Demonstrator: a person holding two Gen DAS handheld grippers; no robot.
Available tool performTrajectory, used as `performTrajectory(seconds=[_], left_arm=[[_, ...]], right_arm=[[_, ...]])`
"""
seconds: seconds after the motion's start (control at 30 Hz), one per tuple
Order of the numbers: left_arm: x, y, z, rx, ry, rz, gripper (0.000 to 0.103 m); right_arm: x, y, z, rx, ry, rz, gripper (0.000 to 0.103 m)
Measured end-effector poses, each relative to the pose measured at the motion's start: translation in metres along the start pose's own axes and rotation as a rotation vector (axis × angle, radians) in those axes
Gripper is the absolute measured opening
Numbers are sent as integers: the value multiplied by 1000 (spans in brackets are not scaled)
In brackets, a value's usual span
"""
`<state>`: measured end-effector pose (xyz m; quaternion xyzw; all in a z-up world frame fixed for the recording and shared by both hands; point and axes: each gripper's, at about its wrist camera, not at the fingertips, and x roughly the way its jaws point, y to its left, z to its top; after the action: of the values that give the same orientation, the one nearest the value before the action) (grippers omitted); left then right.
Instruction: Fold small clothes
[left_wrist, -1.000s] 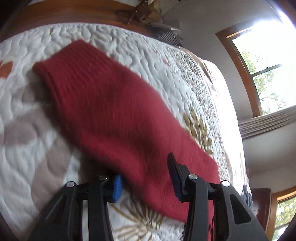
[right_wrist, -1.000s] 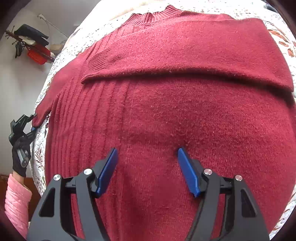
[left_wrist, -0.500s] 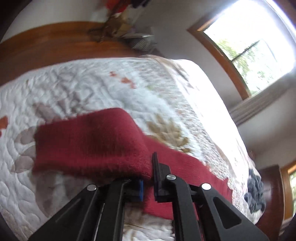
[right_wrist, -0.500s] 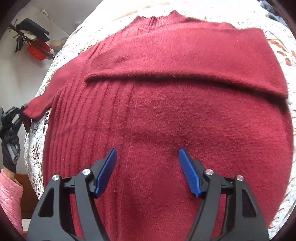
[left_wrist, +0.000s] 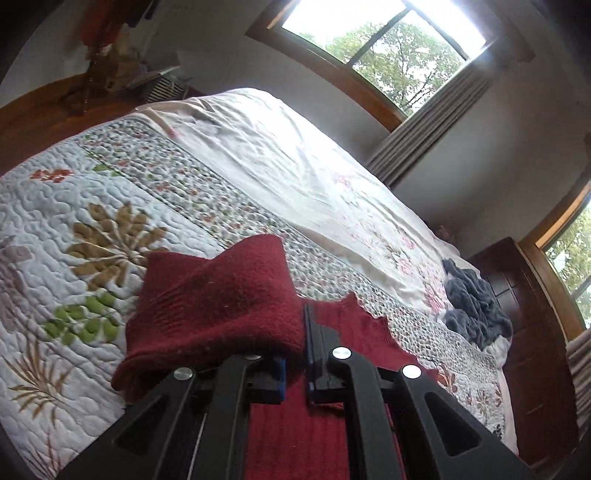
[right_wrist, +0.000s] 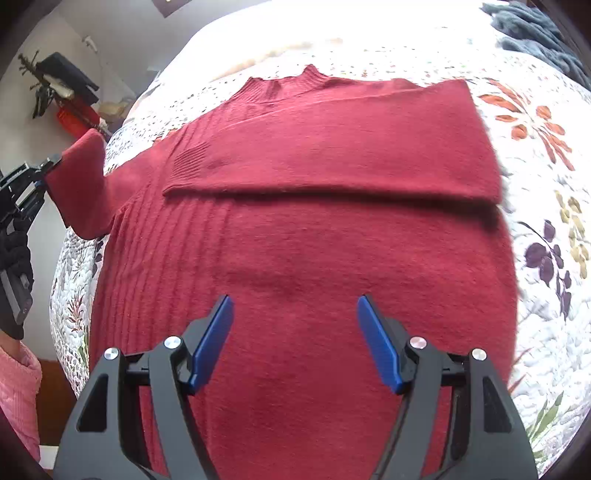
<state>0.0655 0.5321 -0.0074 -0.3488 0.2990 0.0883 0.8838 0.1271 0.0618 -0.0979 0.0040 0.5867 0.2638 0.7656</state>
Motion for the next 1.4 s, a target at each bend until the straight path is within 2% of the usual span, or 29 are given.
performTrajectory(seconds=[0.23, 0.43, 0.73, 0.8, 0.87, 1.0, 1.07, 1.13, 1.23, 1.3, 1.4], left_arm=[[39, -57, -36, 47, 68, -50, 7], [73, -87, -69, 79, 136, -64, 7], [120, -74, -113, 48, 238, -10, 8], [126, -67, -120, 38, 265, -3, 10], [131, -62, -128, 25, 294, 2, 19], [127, -53, -148, 34, 352, 0, 19], [111, -51, -152, 30, 377, -40, 19], [86, -47, -149, 31, 366, -73, 19], [47, -39, -120, 68, 258, -67, 20], [42, -36, -98, 95, 210, -25, 24], [59, -21, -77, 89, 217, 45, 25]], right_arm=[[-1, -24, -7, 41, -3, -5, 69], [4, -37, -12, 64, 1, 3, 69], [10, -46, -18, 74, 22, 7, 69], [11, -46, -18, 78, 24, 6, 69], [12, -46, -17, 85, 30, 4, 69], [15, -43, -12, 90, 45, -5, 70], [15, -41, -8, 89, 50, 1, 70], [14, -34, 0, 81, 51, 16, 70], [13, -18, 12, 61, 50, 41, 70], [15, -5, 23, 54, 52, 64, 70], [20, 19, 44, 56, 63, 119, 70]])
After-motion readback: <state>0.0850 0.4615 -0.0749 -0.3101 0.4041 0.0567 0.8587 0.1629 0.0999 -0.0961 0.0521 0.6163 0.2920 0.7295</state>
